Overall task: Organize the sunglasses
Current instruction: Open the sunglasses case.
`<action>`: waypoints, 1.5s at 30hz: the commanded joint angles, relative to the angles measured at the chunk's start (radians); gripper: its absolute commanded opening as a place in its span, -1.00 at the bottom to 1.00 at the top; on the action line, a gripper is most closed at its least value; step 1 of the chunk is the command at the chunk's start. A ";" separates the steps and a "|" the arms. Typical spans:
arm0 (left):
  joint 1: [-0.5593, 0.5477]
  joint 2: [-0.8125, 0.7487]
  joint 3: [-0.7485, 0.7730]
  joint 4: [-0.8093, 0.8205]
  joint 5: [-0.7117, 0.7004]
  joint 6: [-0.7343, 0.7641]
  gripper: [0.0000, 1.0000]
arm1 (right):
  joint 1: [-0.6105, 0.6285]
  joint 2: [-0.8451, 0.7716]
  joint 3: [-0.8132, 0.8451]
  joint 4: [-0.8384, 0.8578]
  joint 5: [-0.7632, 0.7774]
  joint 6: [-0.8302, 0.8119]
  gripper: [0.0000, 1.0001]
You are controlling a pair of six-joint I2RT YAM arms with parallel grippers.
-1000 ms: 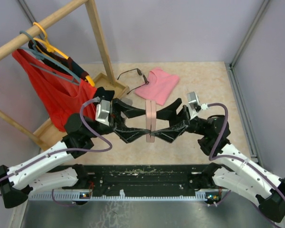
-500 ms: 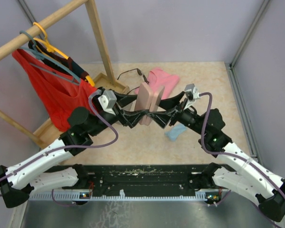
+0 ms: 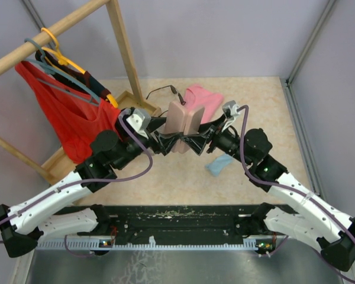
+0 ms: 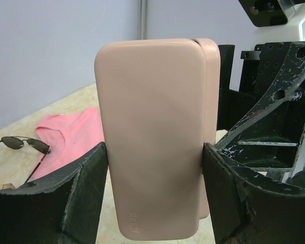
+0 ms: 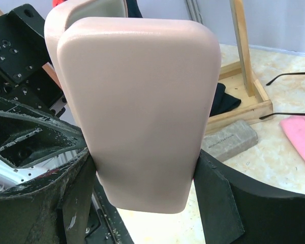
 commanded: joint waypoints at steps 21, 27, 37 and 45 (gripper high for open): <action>-0.023 -0.252 -0.004 -0.172 -0.225 -0.120 1.00 | -0.016 -0.214 -0.100 0.202 -0.201 -0.096 -1.00; -0.023 -0.294 -0.045 -0.293 -0.416 -0.198 0.99 | -0.016 -0.220 -0.042 0.043 -0.155 -0.209 -1.00; -0.023 -0.305 -0.053 -0.383 -0.535 -0.170 0.99 | 0.014 0.004 -0.002 -0.110 0.181 -0.801 -1.00; -0.023 -0.335 -0.093 -0.393 -0.586 -0.153 0.99 | 0.200 0.207 -0.188 0.174 0.408 -1.384 -1.00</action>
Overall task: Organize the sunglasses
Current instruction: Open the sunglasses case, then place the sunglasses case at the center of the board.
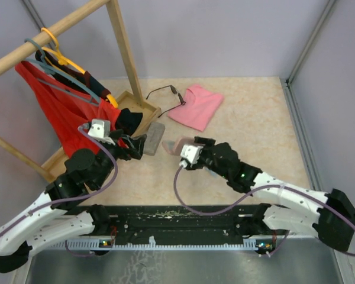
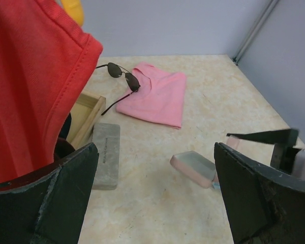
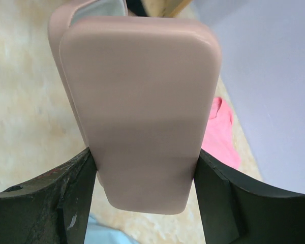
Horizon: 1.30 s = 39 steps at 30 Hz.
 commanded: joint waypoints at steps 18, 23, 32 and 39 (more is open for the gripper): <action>-0.002 -0.057 -0.070 -0.005 -0.040 0.039 1.00 | 0.167 0.673 -0.068 0.827 0.521 -0.811 -1.00; -0.002 -0.065 -0.075 -0.001 -0.036 0.039 1.00 | 0.190 0.772 -0.070 0.886 0.531 -0.816 -1.00; -0.001 -0.064 -0.086 0.002 -0.027 0.033 1.00 | 0.219 0.840 -0.097 0.934 0.549 -0.780 -0.85; -0.002 -0.074 -0.093 -0.005 -0.031 0.023 1.00 | 0.222 0.849 -0.118 0.923 0.555 -0.758 -0.32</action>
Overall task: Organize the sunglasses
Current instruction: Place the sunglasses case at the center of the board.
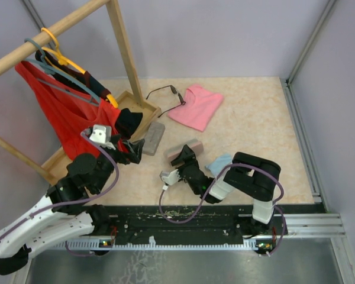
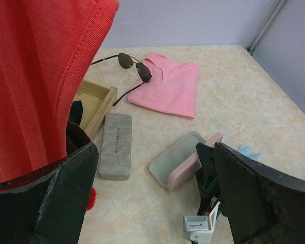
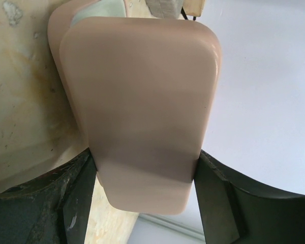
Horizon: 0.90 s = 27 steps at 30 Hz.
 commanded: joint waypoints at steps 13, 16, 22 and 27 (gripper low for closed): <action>-0.001 -0.021 -0.009 0.000 0.002 -0.014 1.00 | 0.031 -0.048 -0.021 0.084 0.036 0.046 0.53; -0.001 -0.020 -0.010 -0.001 0.003 -0.016 1.00 | 0.035 -0.065 -0.029 0.078 0.034 0.060 0.57; -0.001 -0.022 -0.010 -0.003 0.001 -0.020 1.00 | 0.046 -0.105 -0.043 0.040 0.019 0.098 0.71; -0.002 -0.025 -0.010 -0.008 0.000 -0.022 1.00 | 0.062 -0.154 -0.062 -0.031 -0.009 0.143 0.82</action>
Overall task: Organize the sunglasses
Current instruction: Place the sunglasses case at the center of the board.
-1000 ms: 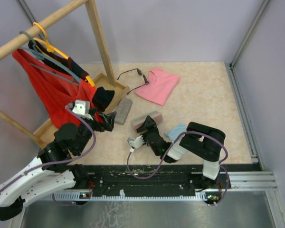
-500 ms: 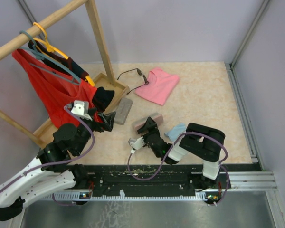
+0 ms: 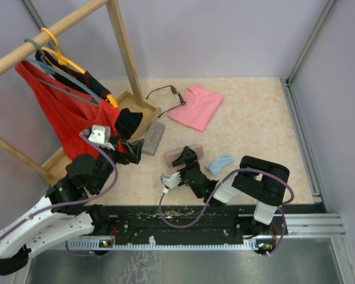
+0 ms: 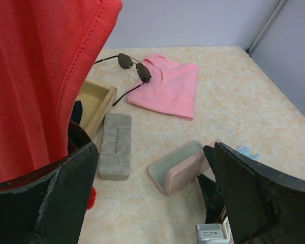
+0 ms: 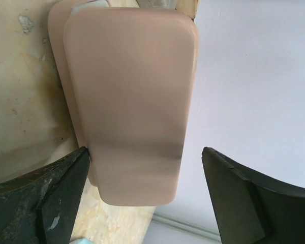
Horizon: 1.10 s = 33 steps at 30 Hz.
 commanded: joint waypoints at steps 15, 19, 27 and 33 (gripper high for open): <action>-0.001 0.011 -0.004 -0.006 0.035 -0.033 1.00 | 0.138 -0.396 -0.058 -0.348 -0.088 0.295 0.90; -0.001 0.031 0.004 -0.008 0.070 -0.042 1.00 | 0.150 -0.595 0.015 -0.621 -0.162 0.585 0.90; 0.000 0.139 0.044 -0.005 0.158 -0.059 1.00 | -0.044 -0.917 0.118 -0.866 -0.467 1.184 0.83; 0.001 0.218 0.085 -0.030 0.156 -0.075 1.00 | -0.279 -0.788 0.354 -1.168 -0.796 1.158 0.81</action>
